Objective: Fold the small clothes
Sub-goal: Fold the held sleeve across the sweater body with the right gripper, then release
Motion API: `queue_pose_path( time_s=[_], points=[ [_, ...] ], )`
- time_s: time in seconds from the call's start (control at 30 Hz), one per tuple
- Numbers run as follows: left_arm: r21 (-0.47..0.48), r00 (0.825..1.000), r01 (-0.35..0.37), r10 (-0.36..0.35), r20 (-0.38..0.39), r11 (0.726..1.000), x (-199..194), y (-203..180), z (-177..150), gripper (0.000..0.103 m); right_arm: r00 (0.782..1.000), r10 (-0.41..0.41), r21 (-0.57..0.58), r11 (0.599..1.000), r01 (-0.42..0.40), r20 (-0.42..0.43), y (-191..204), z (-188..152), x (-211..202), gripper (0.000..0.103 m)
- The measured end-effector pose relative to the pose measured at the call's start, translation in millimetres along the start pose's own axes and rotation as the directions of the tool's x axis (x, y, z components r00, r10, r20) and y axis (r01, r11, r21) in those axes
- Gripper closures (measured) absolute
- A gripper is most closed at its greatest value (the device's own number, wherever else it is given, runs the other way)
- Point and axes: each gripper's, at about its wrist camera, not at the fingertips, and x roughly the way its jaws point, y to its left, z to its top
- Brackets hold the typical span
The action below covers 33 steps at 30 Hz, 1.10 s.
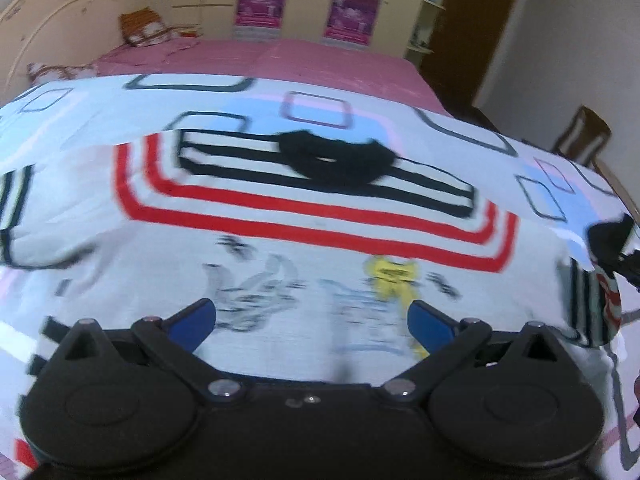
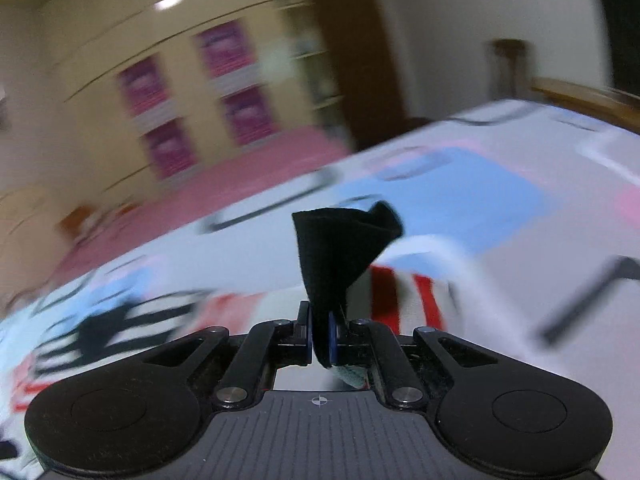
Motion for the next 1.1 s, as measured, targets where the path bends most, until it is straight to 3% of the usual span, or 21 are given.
queue_pose_path(
  time_s=[0.17, 0.3, 0.43, 0.5, 0.57, 0.6, 0.73, 0.77, 0.87, 0.97, 1.03, 1.1],
  points=[
    [-0.044, 1.000, -0.007, 0.008, 0.021, 0.999, -4.8, 57.2, 3.1, 0.004, 0.987, 0.122, -0.179, 0.974, -0.138, -0.100, 111.8, -37.5, 31.9, 0.096],
    [-0.085, 0.999, -0.008, 0.012, 0.040, 0.996, -10.4, 92.5, 7.2, 0.004, 0.967, 0.168, -0.265, 0.940, -0.215, -0.192, 174.0, -72.5, 56.8, 0.096],
    [-0.107, 0.999, 0.008, -0.004, 0.033, 0.994, -8.3, 110.9, 9.2, 0.004, 0.945, 0.142, -0.325, 0.915, -0.239, -0.296, 211.5, -110.7, 89.3, 0.096],
    [-0.107, 0.999, 0.027, -0.024, 0.029, 0.994, -5.7, 113.9, 10.4, 0.004, 0.958, 0.116, -0.373, 0.903, -0.211, -0.262, 217.3, -117.7, 89.9, 0.090],
    [-0.093, 0.998, 0.053, -0.050, 0.030, 0.994, -2.1, 110.1, 12.8, 0.003, 0.958, 0.129, -0.382, 0.897, -0.223, -0.257, 215.4, -118.2, 80.2, 0.041],
    [-0.084, 0.997, 0.071, -0.069, 0.031, 0.994, 0.3, 107.0, 13.5, 0.003, 0.967, 0.131, -0.390, 0.896, -0.211, -0.220, 212.7, -117.4, 71.4, 0.034],
    [-0.083, 0.984, 0.178, -0.177, 0.018, 0.981, 23.9, 79.6, 21.7, 0.004, 0.973, 0.135, -0.348, 0.917, -0.195, -0.188, 190.1, -109.6, 44.5, 0.037],
    [-0.089, 0.976, 0.218, -0.219, 0.003, 0.972, 31.4, 72.4, 23.1, 0.006, 0.975, 0.119, -0.336, 0.925, -0.178, -0.187, 182.7, -106.4, 38.1, 0.044],
    [-0.138, 0.938, 0.338, -0.346, -0.034, 0.931, 56.3, 47.6, 27.4, 0.011, 0.978, 0.067, -0.267, 0.956, -0.119, -0.198, 146.3, -104.7, 20.3, 0.049],
    [-0.132, 0.928, 0.357, -0.367, -0.062, 0.925, 75.6, 25.2, 29.2, 0.018, 0.977, 0.014, -0.176, 0.983, -0.053, -0.214, 109.0, -103.3, 8.2, 0.053],
    [-0.106, 0.926, 0.356, -0.365, -0.094, 0.929, 89.4, 11.7, 31.3, 0.036, 0.975, -0.023, -0.099, 0.995, 0.000, -0.223, 85.0, -100.9, 6.8, 0.053],
    [-0.098, 0.912, 0.377, -0.388, -0.132, 0.921, 103.8, 3.2, 33.7, 0.072, 0.976, -0.036, -0.016, 0.999, 0.034, -0.215, 66.8, -95.6, 7.6, 0.053]
  ],
)
